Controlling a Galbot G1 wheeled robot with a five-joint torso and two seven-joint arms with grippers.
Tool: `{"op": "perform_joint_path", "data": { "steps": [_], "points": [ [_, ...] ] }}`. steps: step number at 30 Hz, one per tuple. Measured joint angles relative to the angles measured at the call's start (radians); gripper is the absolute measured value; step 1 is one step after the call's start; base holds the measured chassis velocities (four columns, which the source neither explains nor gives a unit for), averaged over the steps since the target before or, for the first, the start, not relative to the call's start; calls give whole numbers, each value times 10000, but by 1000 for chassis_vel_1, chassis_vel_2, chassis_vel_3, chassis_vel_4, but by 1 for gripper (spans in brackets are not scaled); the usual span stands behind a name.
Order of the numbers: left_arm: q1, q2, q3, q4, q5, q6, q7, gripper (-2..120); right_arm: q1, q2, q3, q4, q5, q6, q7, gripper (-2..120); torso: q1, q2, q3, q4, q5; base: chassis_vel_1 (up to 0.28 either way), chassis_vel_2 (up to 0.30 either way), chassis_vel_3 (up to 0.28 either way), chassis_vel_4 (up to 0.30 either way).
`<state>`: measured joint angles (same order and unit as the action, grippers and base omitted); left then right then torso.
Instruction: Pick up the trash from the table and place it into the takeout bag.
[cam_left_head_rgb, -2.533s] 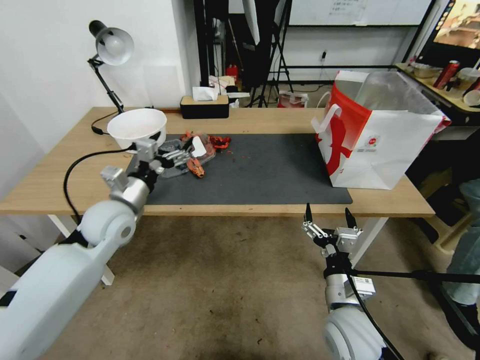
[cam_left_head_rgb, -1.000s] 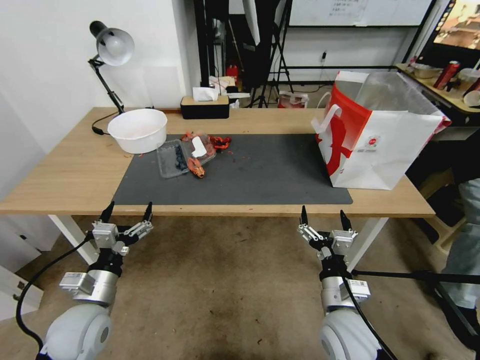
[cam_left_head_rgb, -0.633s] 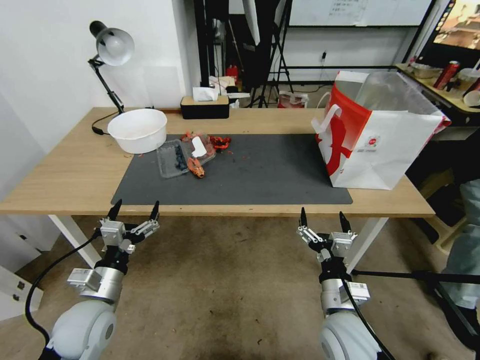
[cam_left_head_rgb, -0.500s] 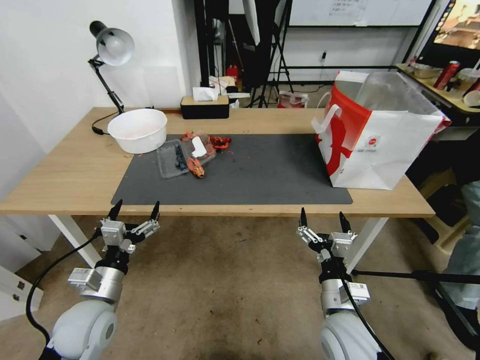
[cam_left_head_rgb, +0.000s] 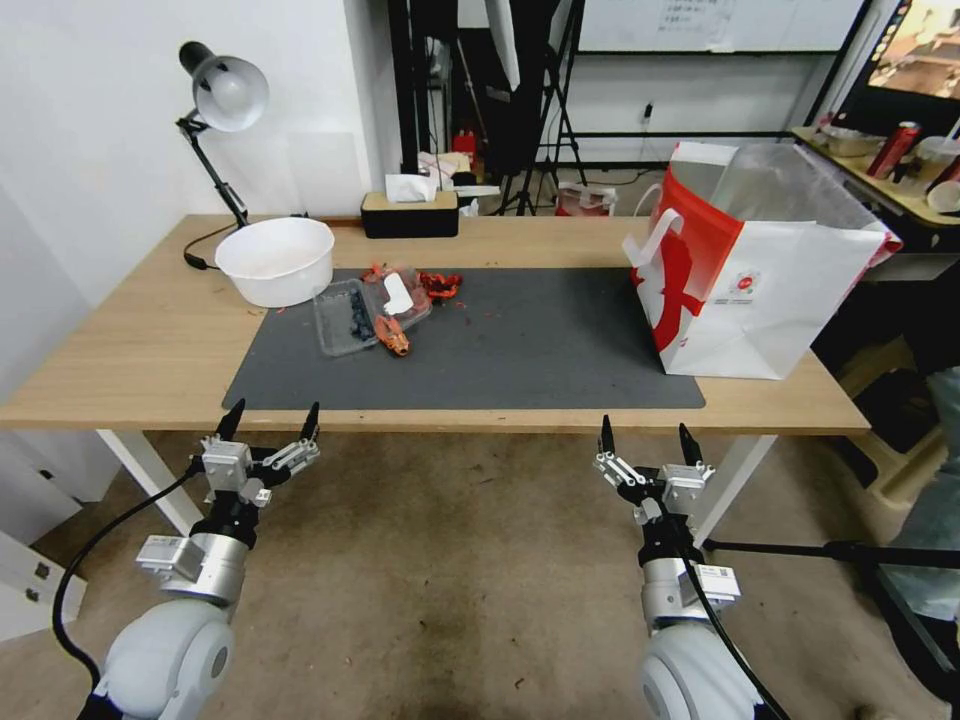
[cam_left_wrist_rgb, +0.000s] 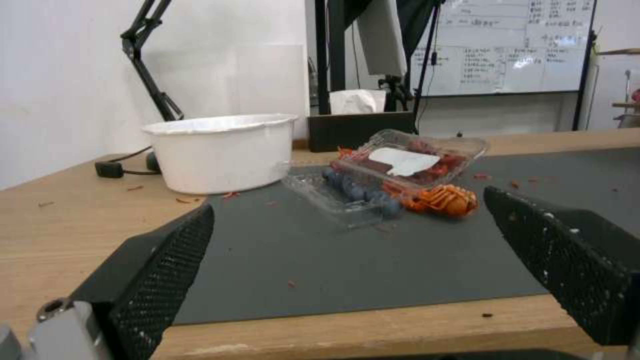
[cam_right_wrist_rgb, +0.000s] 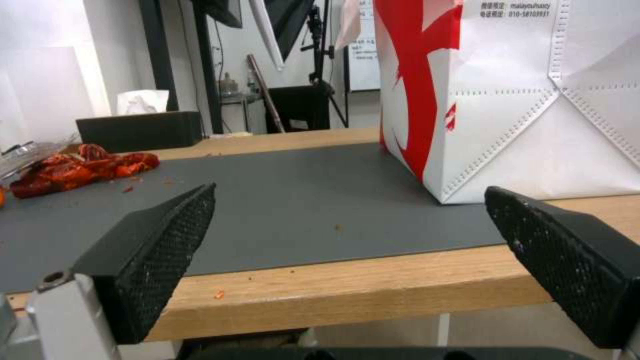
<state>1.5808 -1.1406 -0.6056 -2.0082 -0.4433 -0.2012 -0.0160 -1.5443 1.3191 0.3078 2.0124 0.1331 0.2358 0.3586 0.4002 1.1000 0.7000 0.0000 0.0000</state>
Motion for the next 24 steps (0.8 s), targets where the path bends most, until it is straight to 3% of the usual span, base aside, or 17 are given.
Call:
{"op": "perform_joint_path", "data": {
  "steps": [24],
  "points": [
    [-1, 0, -1, 0, -6, 7, -6, 100, 1, 0, 5, 1, 2, -4, 2, 100, -1, 0, -1, 0, 0, 0, 0, 0, 0]
  ]
}}
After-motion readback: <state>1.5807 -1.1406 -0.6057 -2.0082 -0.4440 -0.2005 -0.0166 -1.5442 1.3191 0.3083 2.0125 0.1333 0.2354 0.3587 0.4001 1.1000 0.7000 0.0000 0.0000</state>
